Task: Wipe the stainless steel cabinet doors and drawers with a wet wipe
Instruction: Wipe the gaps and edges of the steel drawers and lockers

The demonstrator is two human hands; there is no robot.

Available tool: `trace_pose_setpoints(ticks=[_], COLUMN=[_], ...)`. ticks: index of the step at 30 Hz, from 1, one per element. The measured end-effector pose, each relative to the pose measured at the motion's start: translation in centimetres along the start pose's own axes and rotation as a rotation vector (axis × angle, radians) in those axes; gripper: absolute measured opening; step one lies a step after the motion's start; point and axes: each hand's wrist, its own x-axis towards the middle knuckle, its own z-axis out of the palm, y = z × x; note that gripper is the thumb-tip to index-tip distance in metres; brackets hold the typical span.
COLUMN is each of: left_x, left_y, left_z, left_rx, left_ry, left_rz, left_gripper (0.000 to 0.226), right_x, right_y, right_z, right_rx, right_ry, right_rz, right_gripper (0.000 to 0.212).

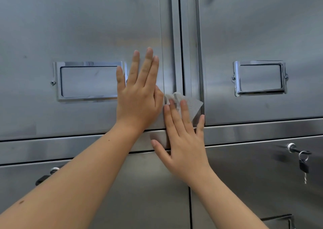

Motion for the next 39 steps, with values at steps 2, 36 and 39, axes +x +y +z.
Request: trace_pose_setpoints(ticks=[2, 36, 39], left_x=[0.0, 2.9, 2.6], left_y=[0.0, -4.3, -4.3], left_z=[0.0, -1.8, -1.8], left_rx=[0.007, -0.048, -0.047], left_ry=[0.005, -0.125, -0.12], left_rz=[0.004, -0.033, -0.012], left_gripper=[0.057, 0.059, 0.06], right_x=[-0.8, 1.4, 3.4], right_y=[-0.2, -1.3, -0.9], right_z=[0.1, -0.4, -0.8], right_rx=[0.014, 0.042, 0.09], right_ry=[-0.002, -0.065, -0.081], right_rz=[-0.005, 0.033, 0.014], right_gripper=[0.073, 0.072, 0.072])
